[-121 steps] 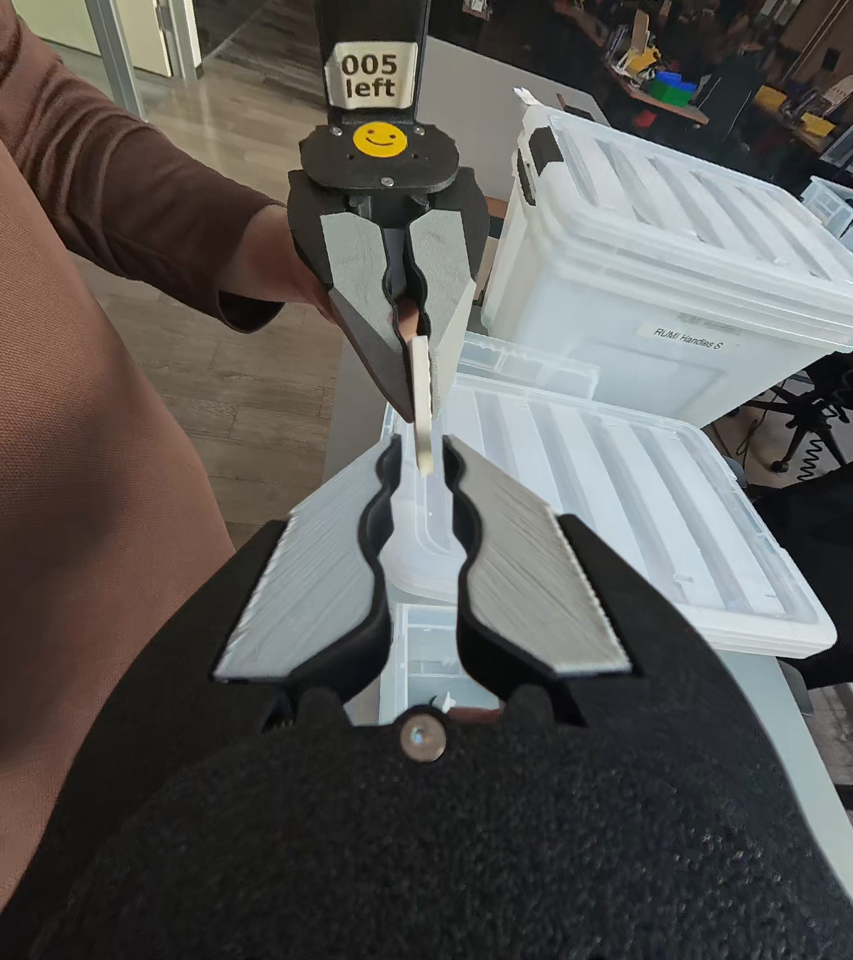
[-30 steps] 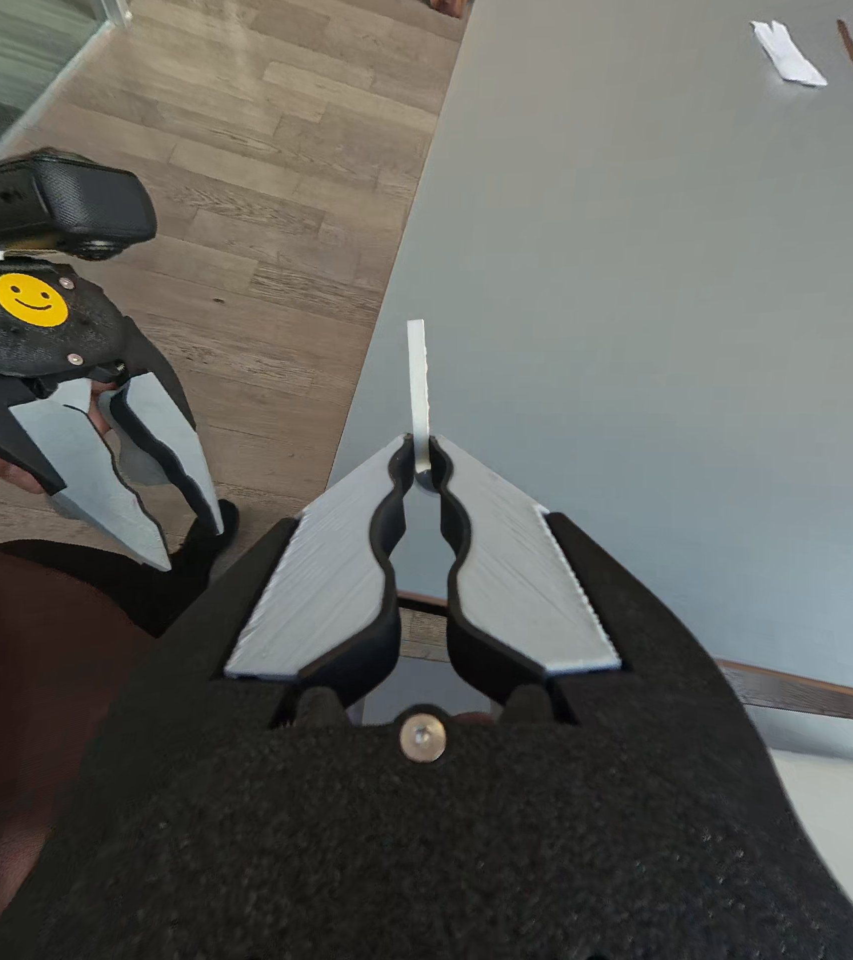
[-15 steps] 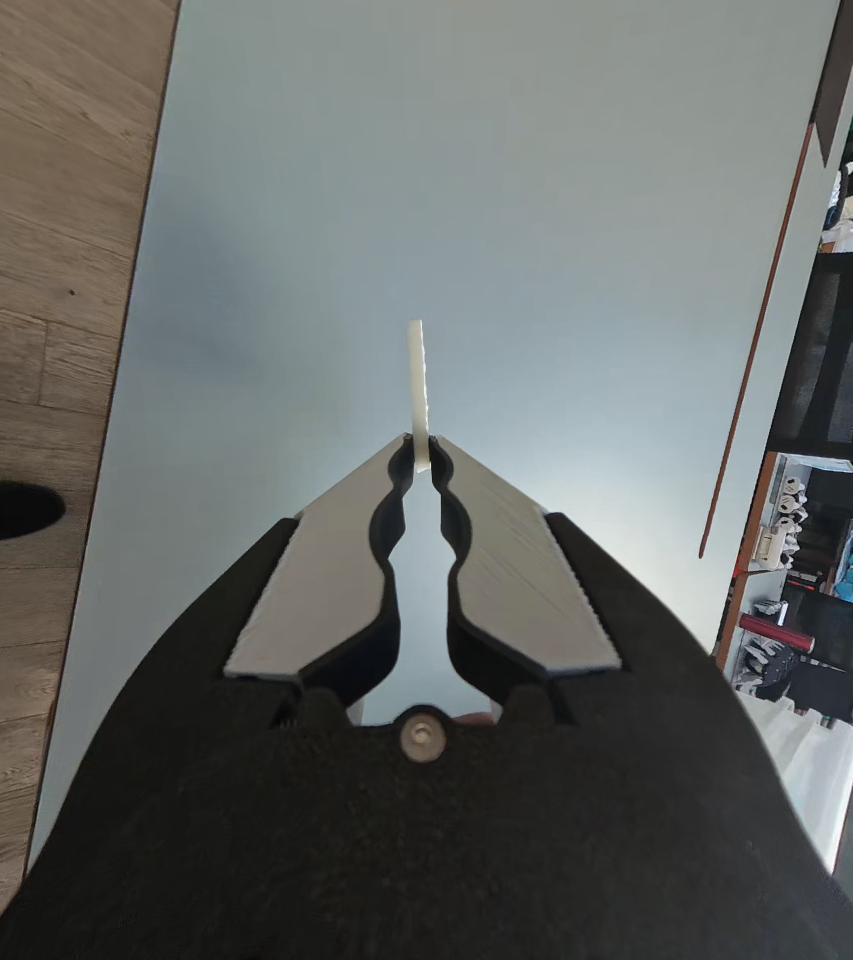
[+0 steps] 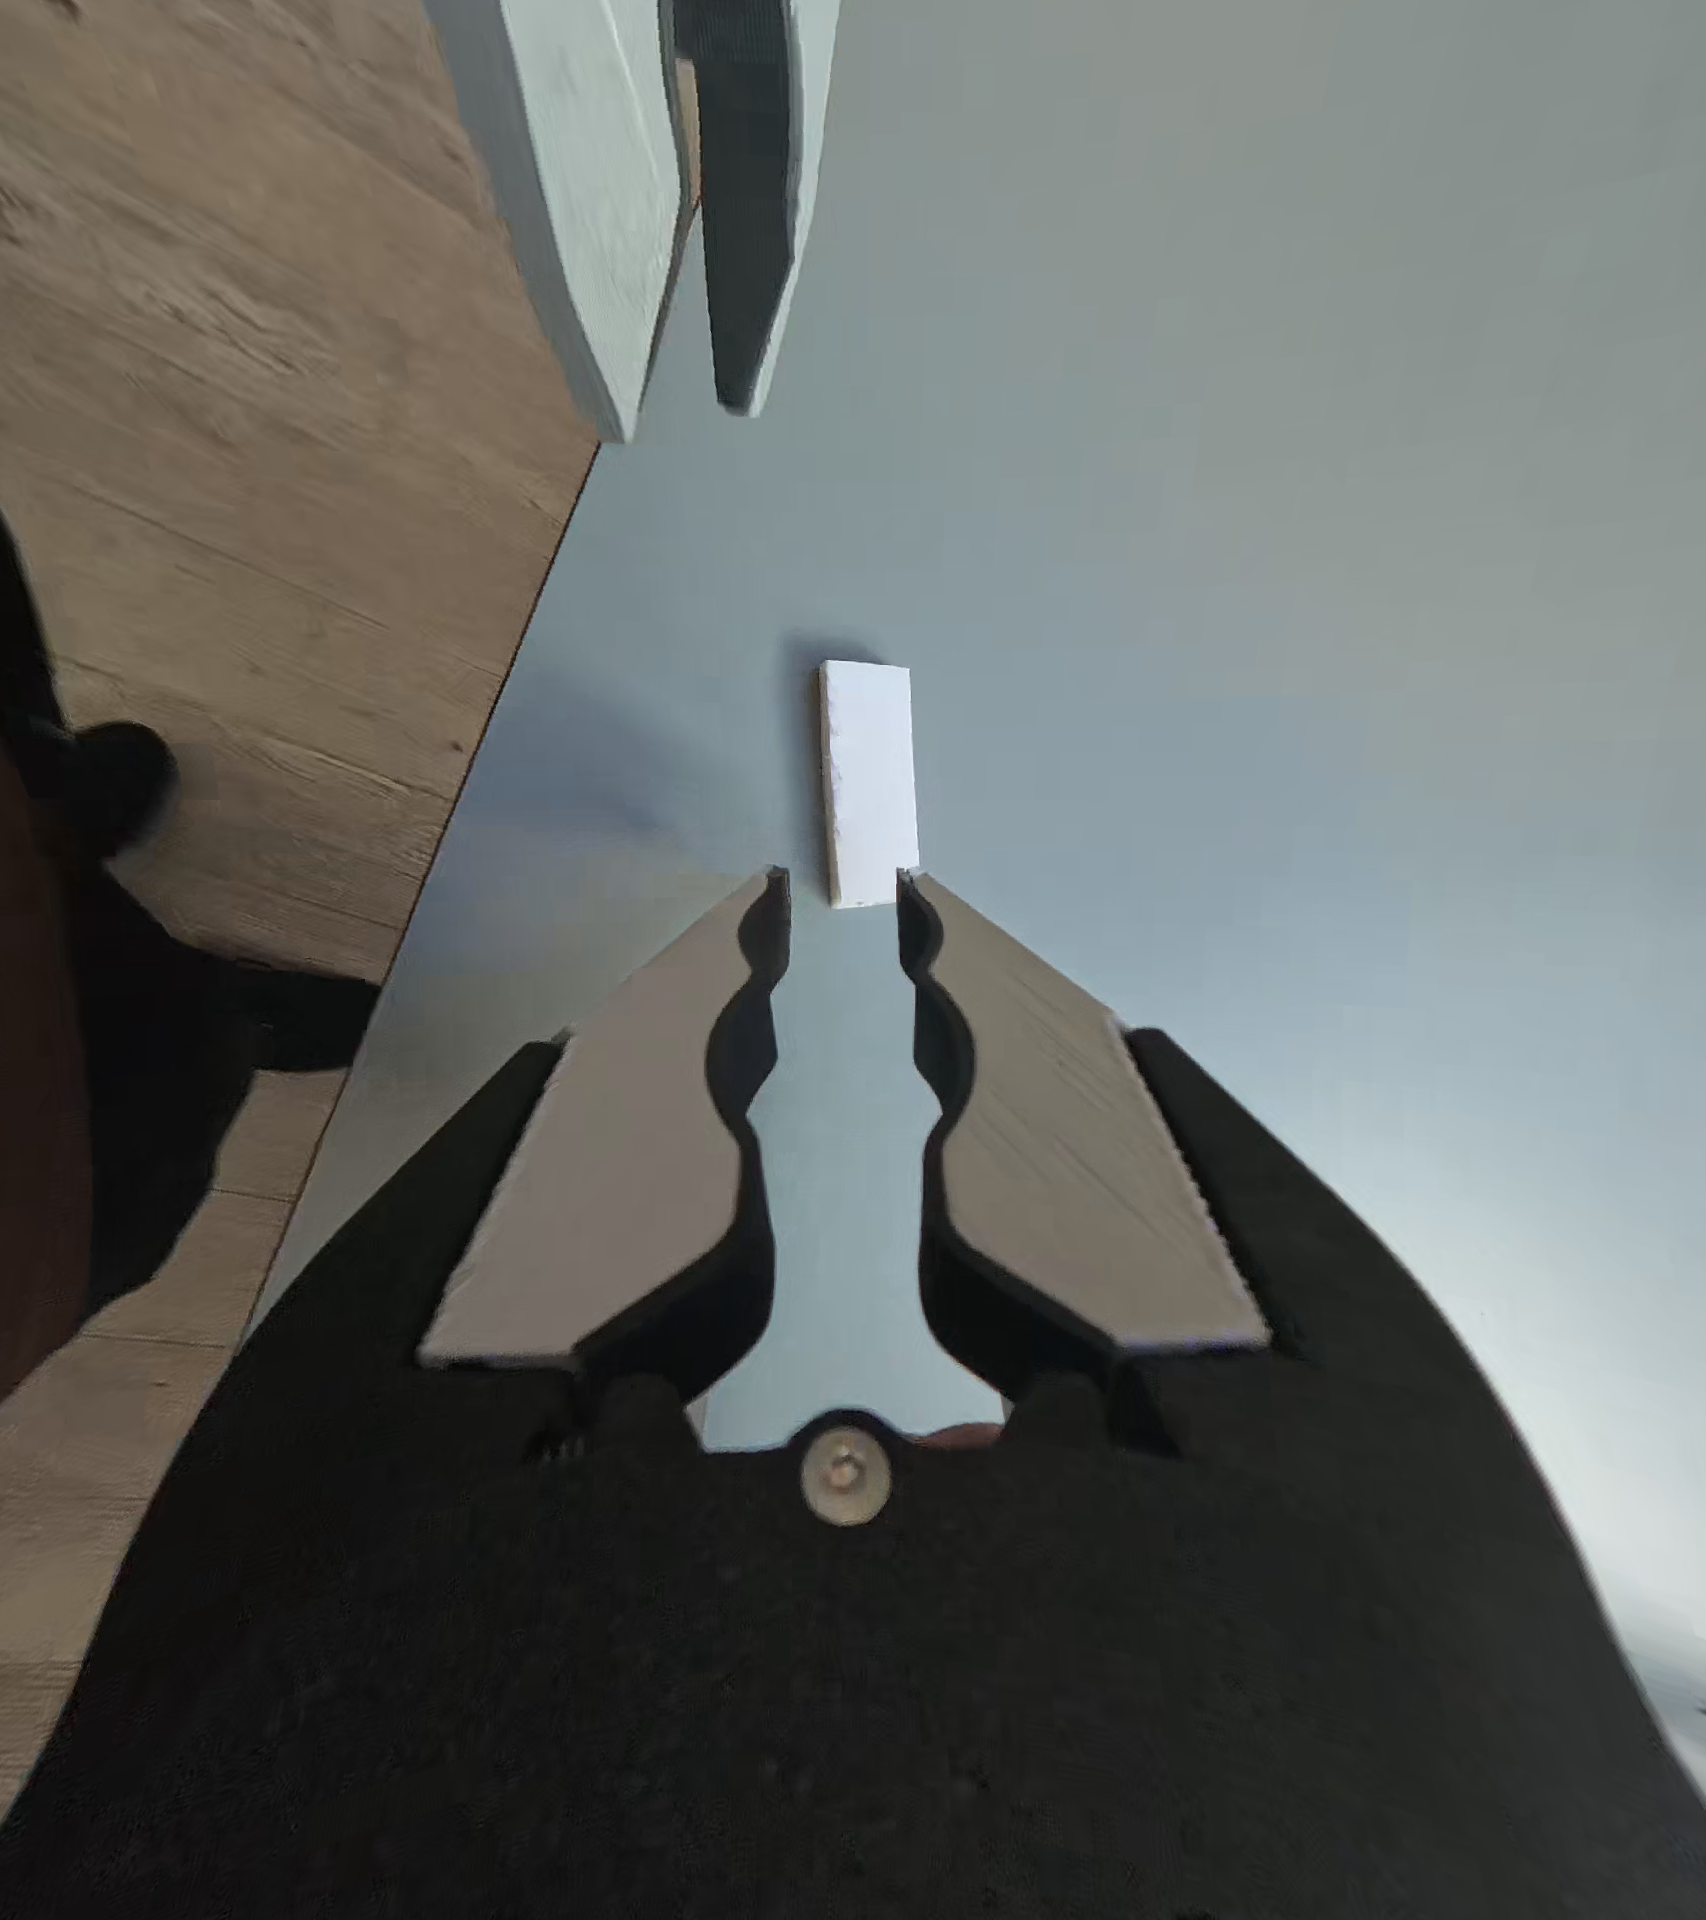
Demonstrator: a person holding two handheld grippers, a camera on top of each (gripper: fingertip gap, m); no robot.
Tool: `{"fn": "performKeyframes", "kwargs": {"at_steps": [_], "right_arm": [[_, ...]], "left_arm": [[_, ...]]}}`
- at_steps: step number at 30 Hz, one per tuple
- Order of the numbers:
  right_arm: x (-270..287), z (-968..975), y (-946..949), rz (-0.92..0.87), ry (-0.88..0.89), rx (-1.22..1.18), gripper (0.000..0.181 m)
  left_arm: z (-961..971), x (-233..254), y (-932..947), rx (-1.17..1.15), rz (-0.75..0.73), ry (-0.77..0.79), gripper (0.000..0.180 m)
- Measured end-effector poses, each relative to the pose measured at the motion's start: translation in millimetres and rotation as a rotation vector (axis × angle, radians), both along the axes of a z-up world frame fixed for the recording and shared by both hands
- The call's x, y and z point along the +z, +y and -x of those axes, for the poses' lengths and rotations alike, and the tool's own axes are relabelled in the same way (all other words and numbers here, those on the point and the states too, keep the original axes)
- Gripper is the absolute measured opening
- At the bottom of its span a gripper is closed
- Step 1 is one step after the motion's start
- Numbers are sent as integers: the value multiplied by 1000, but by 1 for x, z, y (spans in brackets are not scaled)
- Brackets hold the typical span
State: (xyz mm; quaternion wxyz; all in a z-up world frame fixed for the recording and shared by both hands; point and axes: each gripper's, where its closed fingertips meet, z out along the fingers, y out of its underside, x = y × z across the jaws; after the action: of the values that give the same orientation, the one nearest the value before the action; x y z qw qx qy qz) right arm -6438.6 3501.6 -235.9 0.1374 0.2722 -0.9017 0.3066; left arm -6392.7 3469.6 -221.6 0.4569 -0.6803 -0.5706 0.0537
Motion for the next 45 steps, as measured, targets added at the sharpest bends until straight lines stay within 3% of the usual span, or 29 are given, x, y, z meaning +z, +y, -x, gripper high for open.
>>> {"fn": "performKeyframes", "kwargs": {"at_steps": [3, 5, 10, 16, 19, 28, 32, 41, 45], "right_arm": [[14, 0, 10, -4, -279, -116, 0], [19, 9, 8, -2, -401, -207, 0], [14, 16, -11, -96, -510, -308, 0], [-5, 13, -23, -279, -467, -425, 0], [-20, 14, -21, -350, -439, -483, 0], [-21, 11, -20, -369, -405, -571, 0], [-11, 13, -26, -309, -419, -584, 0], [-20, 13, -26, -360, -346, -546, 0], [-7, 12, -33, -279, -374, -534, 0]], "left_arm": [[17, -3, 4, -65, 34, -29, 26], [22, -9, 4, -112, 68, -46, 26], [29, -24, -6, -211, 167, -19, 25], [40, -23, -5, -419, 291, 128, 24], [41, -35, -3, -528, 342, 129, 24], [45, -36, 0, -607, 356, 211, 18], [45, -36, -1, -615, 323, 202, 18], [46, -36, 0, -605, 322, 195, 17], [46, -36, 0, -603, 346, 190, 17]]}}
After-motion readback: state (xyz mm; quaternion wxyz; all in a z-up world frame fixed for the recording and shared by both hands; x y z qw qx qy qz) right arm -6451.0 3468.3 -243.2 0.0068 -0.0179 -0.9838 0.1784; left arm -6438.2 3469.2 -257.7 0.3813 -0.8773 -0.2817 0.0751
